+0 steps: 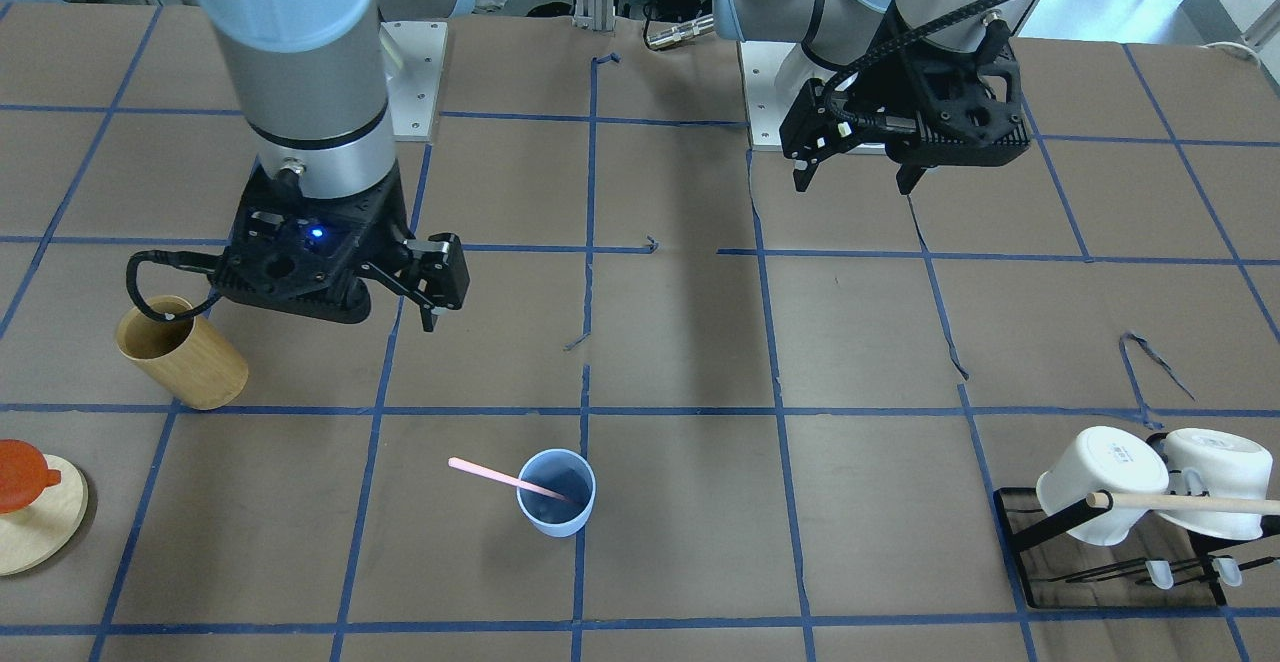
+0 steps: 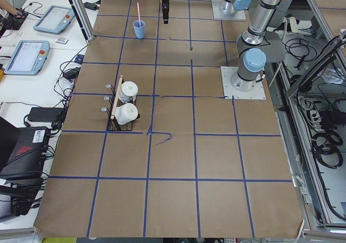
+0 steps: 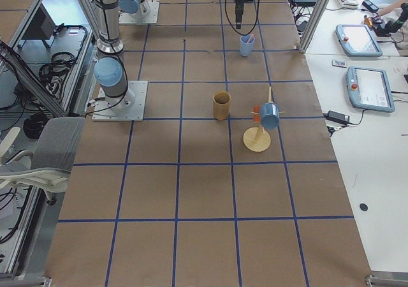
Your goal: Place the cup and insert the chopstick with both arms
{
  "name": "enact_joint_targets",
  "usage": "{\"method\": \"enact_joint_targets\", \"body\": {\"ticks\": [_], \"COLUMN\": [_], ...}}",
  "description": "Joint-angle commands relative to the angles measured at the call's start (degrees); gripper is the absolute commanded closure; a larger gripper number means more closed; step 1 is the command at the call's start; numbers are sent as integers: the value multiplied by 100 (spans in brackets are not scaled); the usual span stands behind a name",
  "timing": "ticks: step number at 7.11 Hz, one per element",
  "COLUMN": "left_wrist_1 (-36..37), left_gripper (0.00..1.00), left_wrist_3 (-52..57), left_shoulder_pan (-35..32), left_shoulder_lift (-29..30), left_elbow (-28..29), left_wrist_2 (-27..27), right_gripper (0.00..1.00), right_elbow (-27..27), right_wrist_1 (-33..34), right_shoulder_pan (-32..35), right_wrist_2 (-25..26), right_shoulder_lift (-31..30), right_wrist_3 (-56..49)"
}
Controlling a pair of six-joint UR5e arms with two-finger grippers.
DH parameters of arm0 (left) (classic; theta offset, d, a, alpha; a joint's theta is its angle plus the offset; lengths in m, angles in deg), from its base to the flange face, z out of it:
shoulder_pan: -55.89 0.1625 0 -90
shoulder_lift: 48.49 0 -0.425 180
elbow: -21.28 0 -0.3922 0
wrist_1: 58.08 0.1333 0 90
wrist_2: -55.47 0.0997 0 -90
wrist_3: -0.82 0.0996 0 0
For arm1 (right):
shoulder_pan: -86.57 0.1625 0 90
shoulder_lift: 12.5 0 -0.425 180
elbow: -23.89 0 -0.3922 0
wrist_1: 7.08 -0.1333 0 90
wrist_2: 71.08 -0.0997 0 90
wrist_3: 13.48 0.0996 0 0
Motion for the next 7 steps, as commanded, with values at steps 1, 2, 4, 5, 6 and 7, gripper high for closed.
{"method": "enact_joint_targets", "body": {"ticks": [1, 2, 4, 5, 6, 7], "left_wrist_1": [0, 0, 0, 0, 0, 0], "left_gripper": [0, 0, 0, 0, 0, 0], "left_wrist_3": [-1, -1, -1, 8, -1, -1], "left_shoulder_pan": [0, 0, 0, 0, 0, -9], "left_shoulder_lift": [-38, -47, -47, -47, -56, -47], "left_elbow": [-85, -93, -93, -93, -93, -93], "left_wrist_2": [0, 0, -9, -9, -9, -9], "right_gripper": [0, 0, 0, 0, 0, 0], "right_elbow": [-26, -105, -150, -158, -245, -377], "right_wrist_1": [-776, -864, -1266, -1313, -1313, -1313], "right_shoulder_pan": [-431, -492, -982, -994, -968, -941], "right_wrist_2": [-427, -453, -471, -462, -462, -480], "right_shoulder_lift": [-244, -254, -289, -411, -525, -753], "right_wrist_3": [-717, -805, -1218, -1132, -1018, -599]}}
